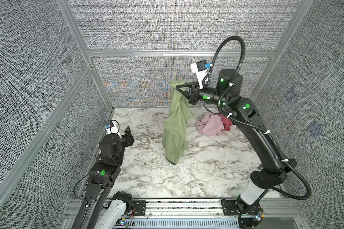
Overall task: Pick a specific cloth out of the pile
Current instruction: 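Carry the green shirt toward the left gripper and lower it, then lay the green shirt on the table while the left gripper reaches toward it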
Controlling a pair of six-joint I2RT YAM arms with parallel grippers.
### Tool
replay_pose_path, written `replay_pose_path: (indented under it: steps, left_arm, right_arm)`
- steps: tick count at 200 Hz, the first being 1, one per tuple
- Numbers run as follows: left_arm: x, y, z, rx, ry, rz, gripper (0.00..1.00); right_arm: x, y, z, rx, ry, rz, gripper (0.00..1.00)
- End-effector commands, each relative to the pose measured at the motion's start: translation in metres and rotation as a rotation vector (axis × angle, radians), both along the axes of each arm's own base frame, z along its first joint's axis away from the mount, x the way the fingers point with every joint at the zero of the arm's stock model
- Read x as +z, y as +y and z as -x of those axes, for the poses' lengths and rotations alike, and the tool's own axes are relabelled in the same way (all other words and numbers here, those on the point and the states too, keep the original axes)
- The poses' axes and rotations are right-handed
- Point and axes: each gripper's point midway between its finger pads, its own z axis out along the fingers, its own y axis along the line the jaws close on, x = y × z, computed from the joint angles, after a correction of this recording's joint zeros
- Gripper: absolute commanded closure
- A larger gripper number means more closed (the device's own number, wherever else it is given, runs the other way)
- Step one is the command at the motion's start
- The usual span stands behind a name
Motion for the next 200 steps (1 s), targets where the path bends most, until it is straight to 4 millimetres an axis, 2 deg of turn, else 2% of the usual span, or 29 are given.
replay_pose_path:
  steps: [1, 65, 97, 120, 145, 166, 173, 189, 200]
  left_arm:
    - [0.002, 0.006, 0.009, 0.018, 0.004, -0.006, 0.28]
    - [0.020, 0.011, 0.030, 0.018, -0.027, 0.005, 0.28]
    - [0.028, 0.014, 0.039, 0.022, -0.041, 0.000, 0.28]
    - [0.032, 0.017, 0.044, 0.026, -0.044, -0.009, 0.28]
    - [0.035, 0.018, 0.047, 0.029, -0.043, -0.017, 0.28]
    - [0.033, 0.018, 0.047, 0.023, -0.035, -0.020, 0.28]
    - [0.032, 0.017, 0.047, 0.021, -0.033, -0.017, 0.28]
    - [0.030, 0.015, 0.045, 0.013, -0.028, -0.012, 0.28]
    - [0.028, 0.012, 0.043, 0.002, -0.023, -0.006, 0.28]
  right_arm:
    - [-0.008, 0.022, 0.000, 0.043, -0.003, 0.009, 1.00]
    - [-0.090, 0.122, -0.017, 0.145, 0.111, 0.057, 1.00]
    - [-0.149, 0.186, -0.017, 0.208, 0.185, 0.076, 1.00]
    - [-0.191, 0.225, -0.014, 0.251, 0.254, 0.066, 1.00]
    - [-0.235, 0.252, -0.014, 0.260, 0.318, 0.066, 1.00]
    - [-0.268, 0.267, -0.012, 0.253, 0.364, 0.079, 1.00]
    - [-0.278, 0.271, -0.010, 0.255, 0.380, 0.086, 0.92]
    - [-0.297, 0.277, -0.007, 0.258, 0.405, 0.108, 0.82]
    - [-0.305, 0.277, -0.004, 0.257, 0.413, 0.123, 0.66]
